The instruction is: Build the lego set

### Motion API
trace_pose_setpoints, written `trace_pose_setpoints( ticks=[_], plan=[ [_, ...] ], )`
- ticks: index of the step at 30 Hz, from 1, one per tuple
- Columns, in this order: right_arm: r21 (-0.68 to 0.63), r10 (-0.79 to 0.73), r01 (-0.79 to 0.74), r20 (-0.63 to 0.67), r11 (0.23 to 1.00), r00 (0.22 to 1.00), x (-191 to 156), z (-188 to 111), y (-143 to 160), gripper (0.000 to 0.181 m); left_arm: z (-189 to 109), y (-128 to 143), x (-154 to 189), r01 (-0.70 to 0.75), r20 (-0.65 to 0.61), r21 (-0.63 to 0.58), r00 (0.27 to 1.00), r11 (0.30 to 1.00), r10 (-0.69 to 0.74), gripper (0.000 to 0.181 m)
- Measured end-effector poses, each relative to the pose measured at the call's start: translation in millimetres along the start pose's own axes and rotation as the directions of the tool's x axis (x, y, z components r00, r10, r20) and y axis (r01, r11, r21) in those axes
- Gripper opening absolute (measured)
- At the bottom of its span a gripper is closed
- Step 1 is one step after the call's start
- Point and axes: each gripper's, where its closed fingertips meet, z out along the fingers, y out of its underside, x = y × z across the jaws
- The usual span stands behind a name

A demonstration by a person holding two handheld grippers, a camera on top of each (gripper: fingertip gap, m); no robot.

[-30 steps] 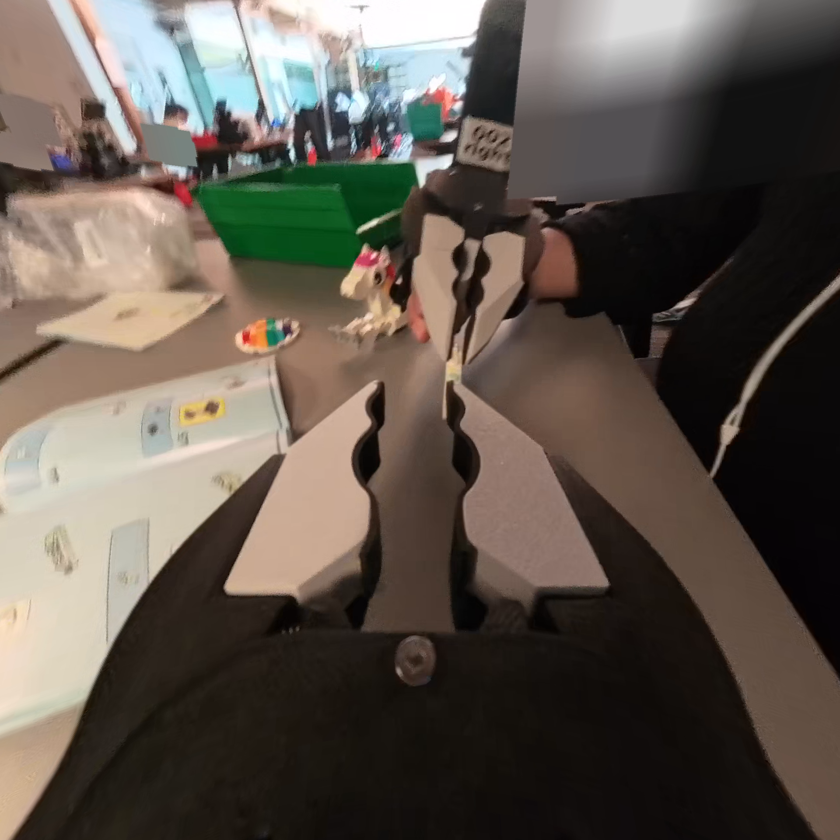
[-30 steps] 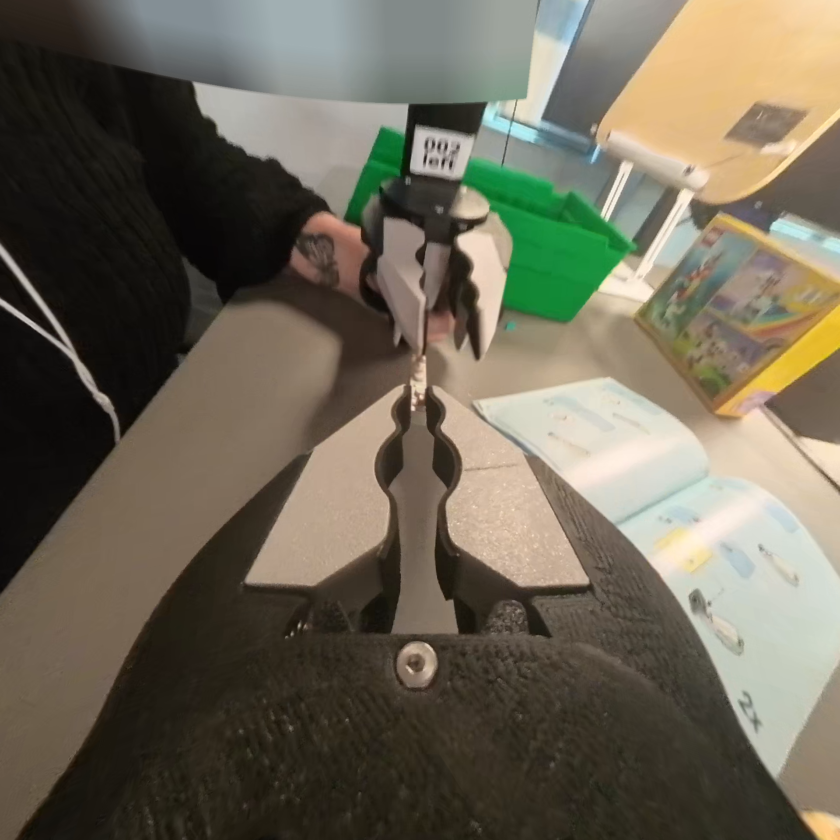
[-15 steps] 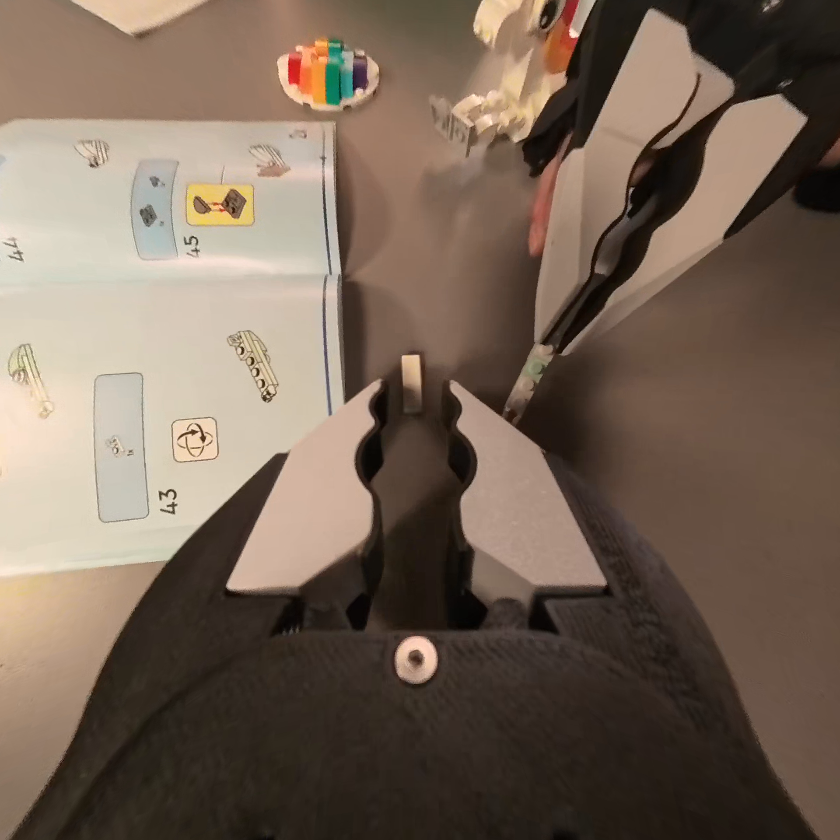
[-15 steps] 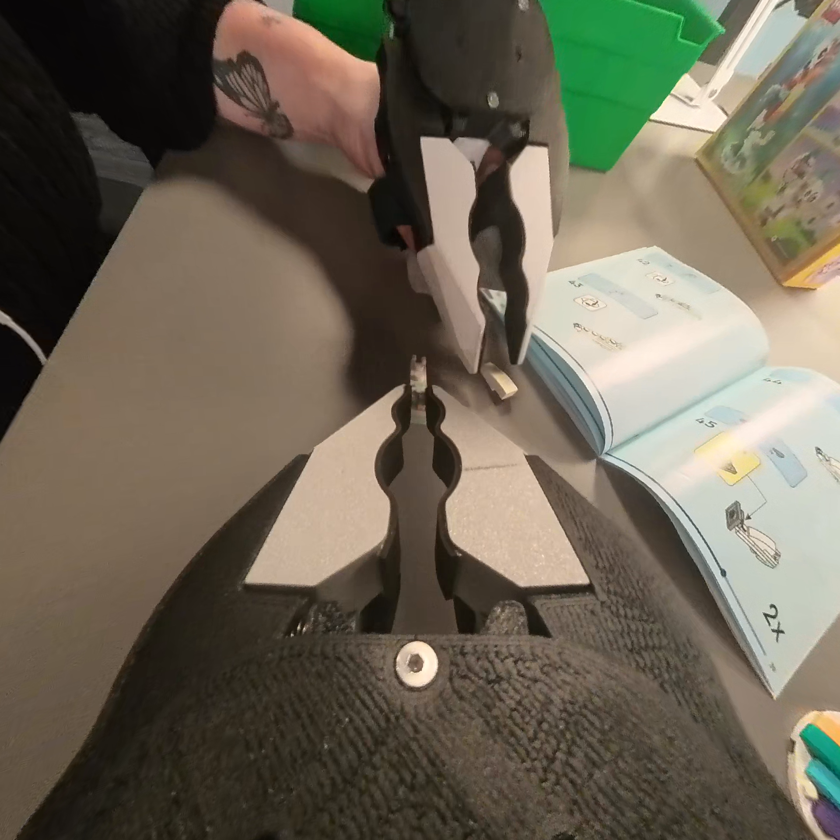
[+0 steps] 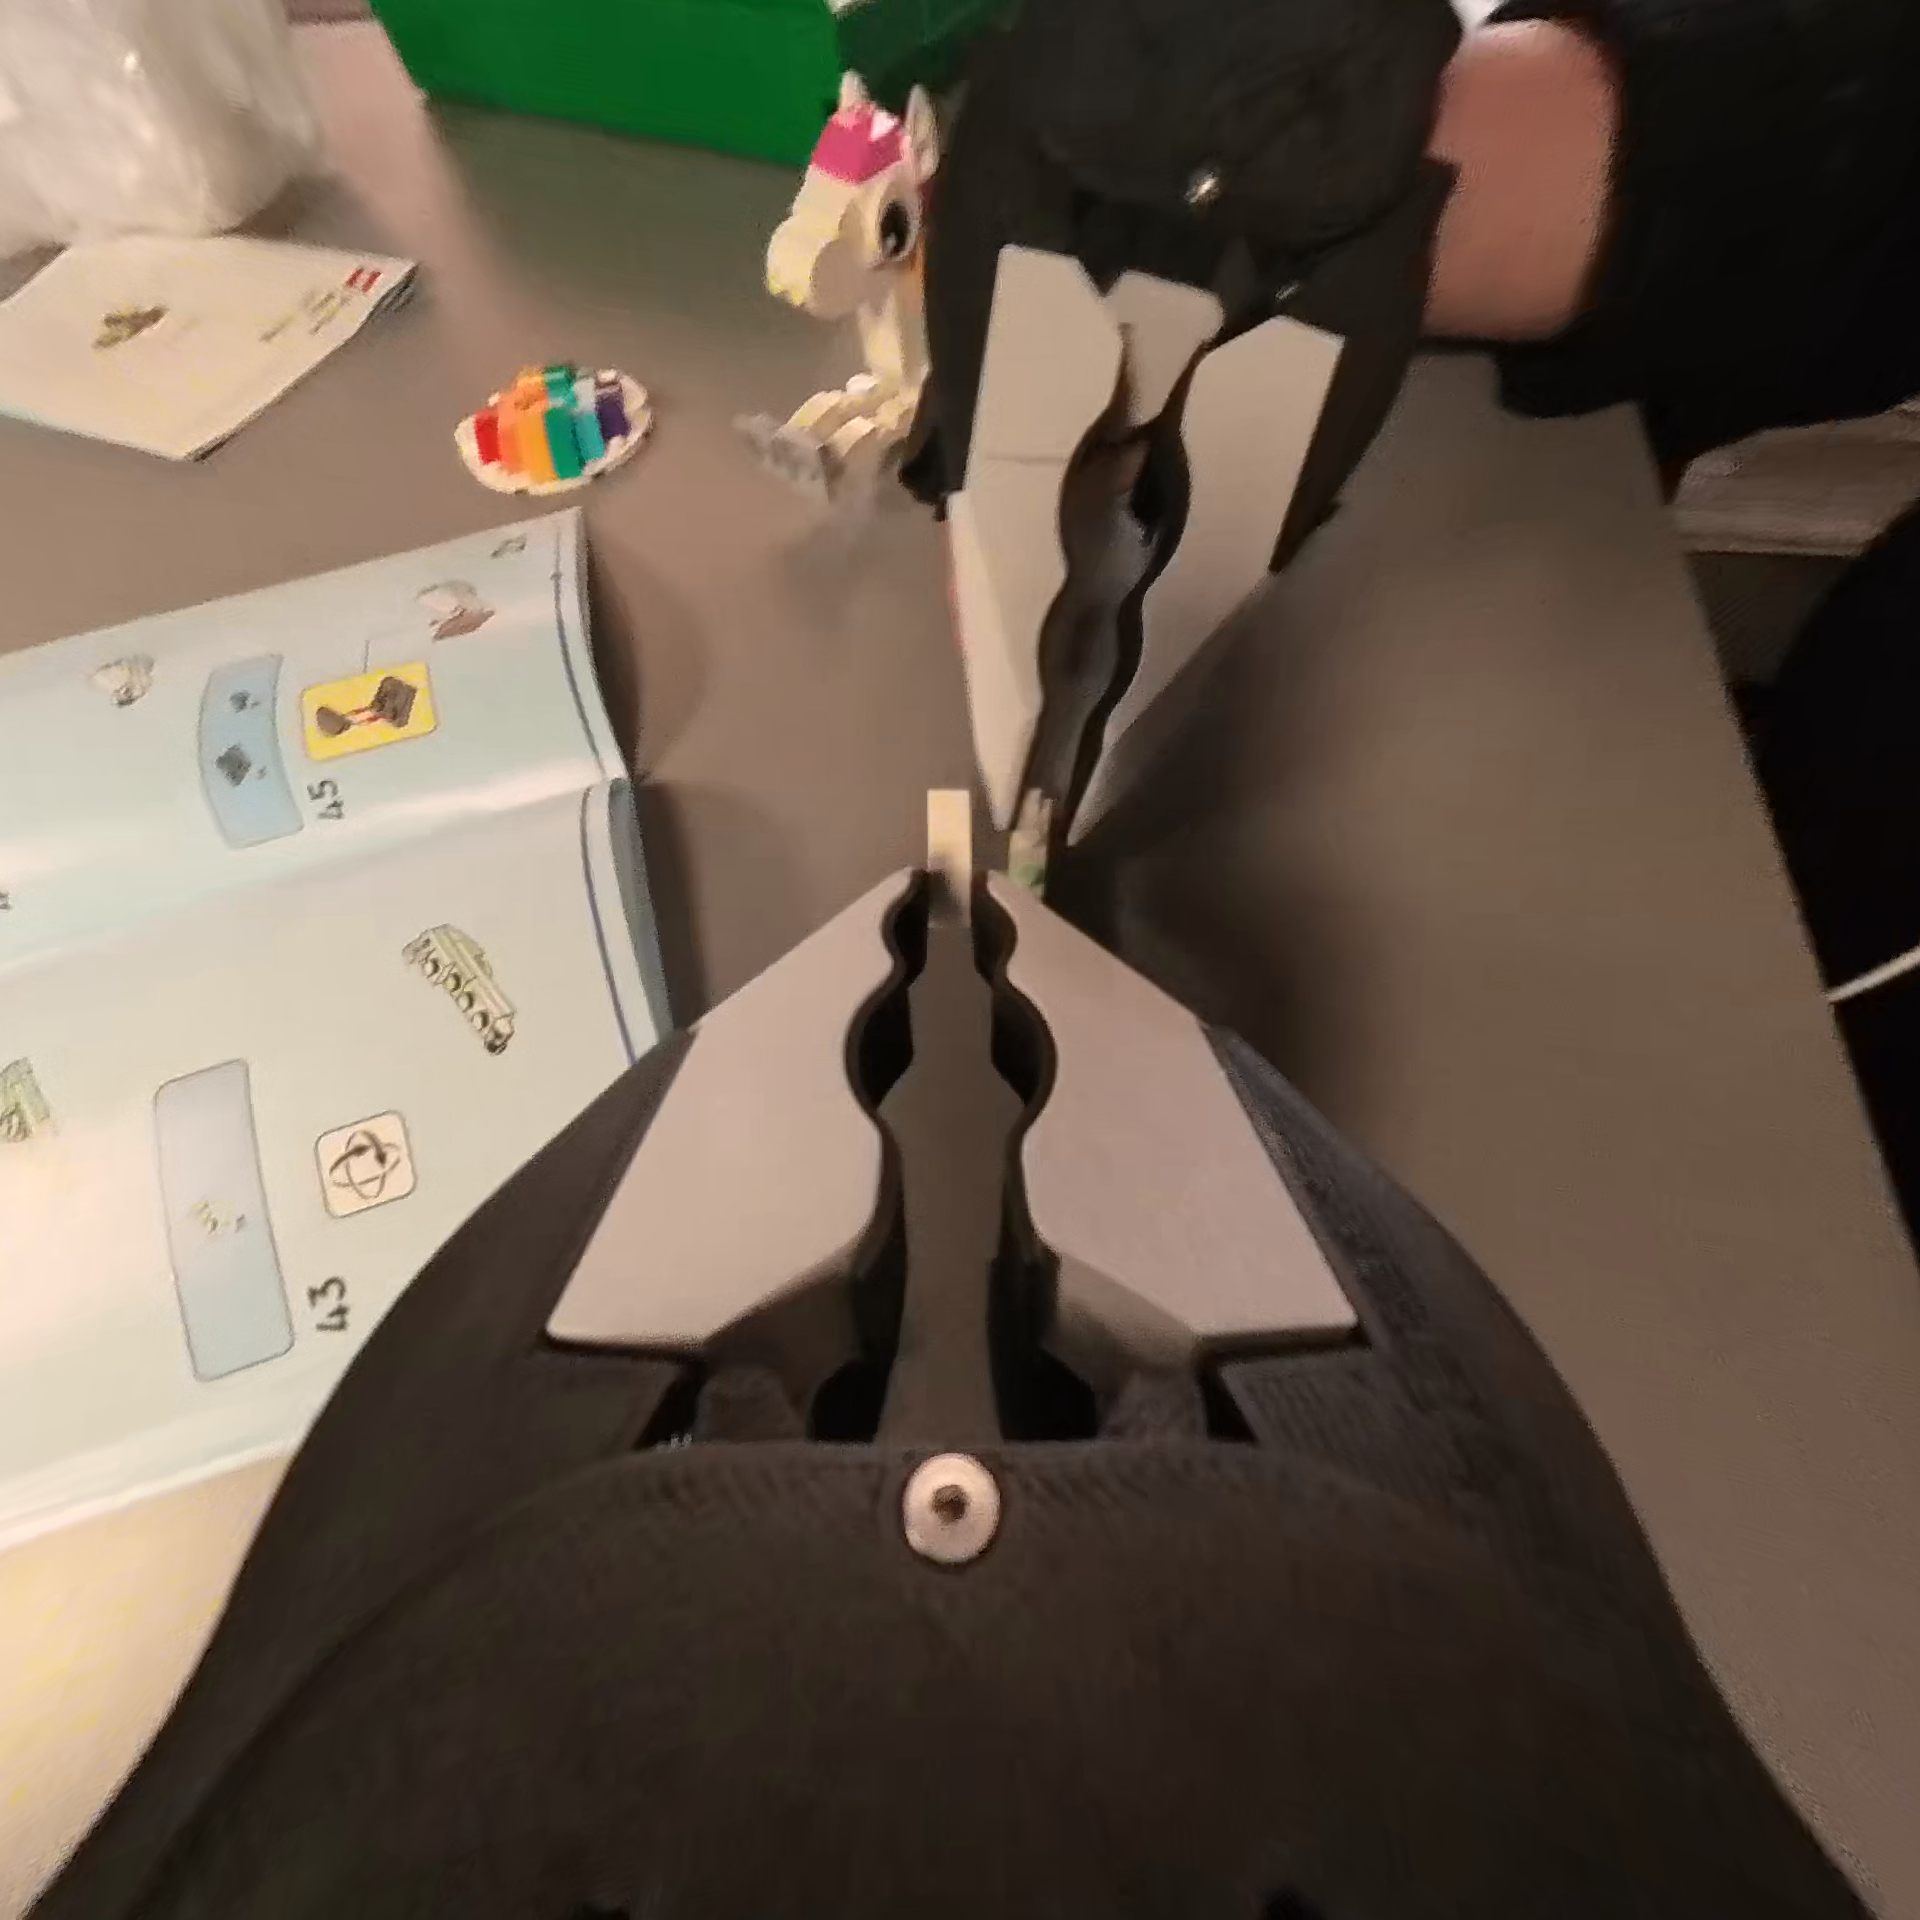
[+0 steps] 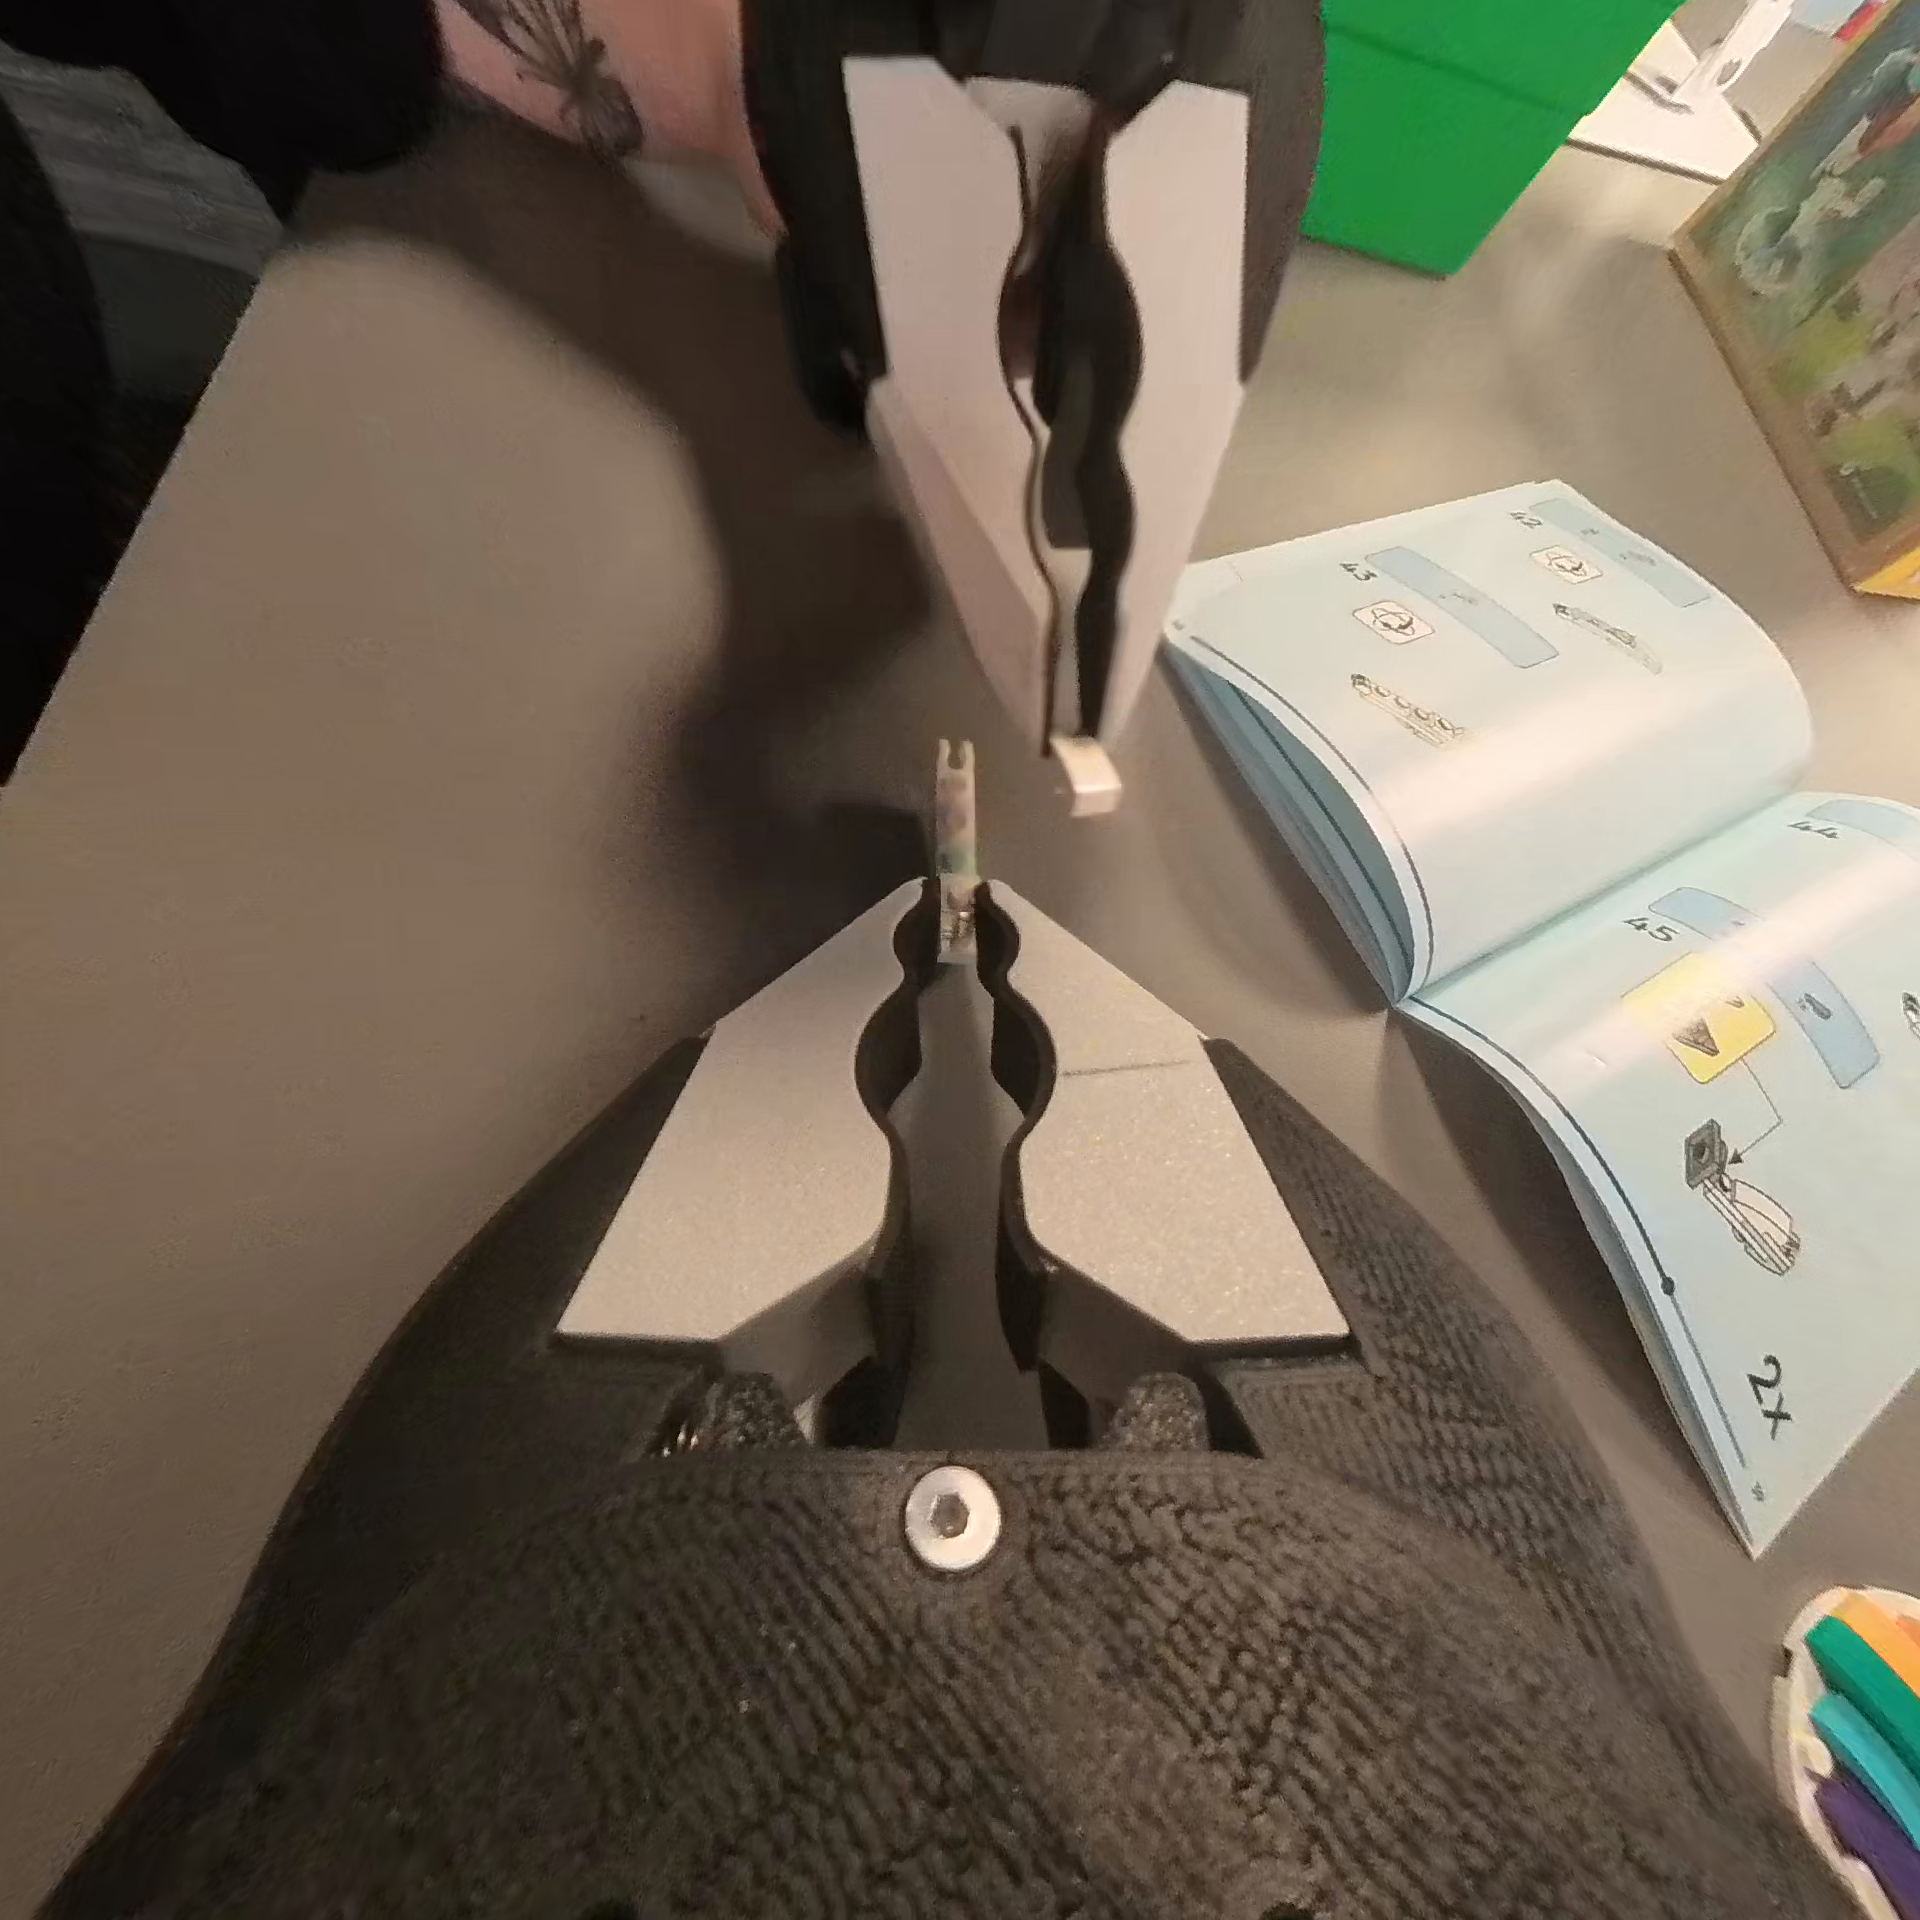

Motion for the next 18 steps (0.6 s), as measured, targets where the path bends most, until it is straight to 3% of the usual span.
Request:
trace_pose_setpoints(
  ticks=[1, 8, 18],
  plan=[
    [0.003, 0.002, -0.002, 0.003, 1.000, 1.000, -0.2, -0.3, -0.4, 0.009, -1.0, -2.6, 1.9, 0.010, -0.014, 0.017, 1.000, 1.000, -0.010, 0.007],
    [-0.004, 0.039, -0.039, 0.017, 0.999, 0.999, 2.1, -1.8, 2.3, 0.026, 3.3, -1.9, 17.4, 0.065, -0.140, -0.011, 0.988, 0.998, -0.066, 0.008],
    [-0.066, 0.031, -0.028, 0.037, 0.997, 0.999, -1.4, 3.6, 10.1, 0.008, 13.1, 9.2, 17.8, 0.032, -0.148, -0.103, 0.988, 0.994, -0.047, 0.008]
  ],
)
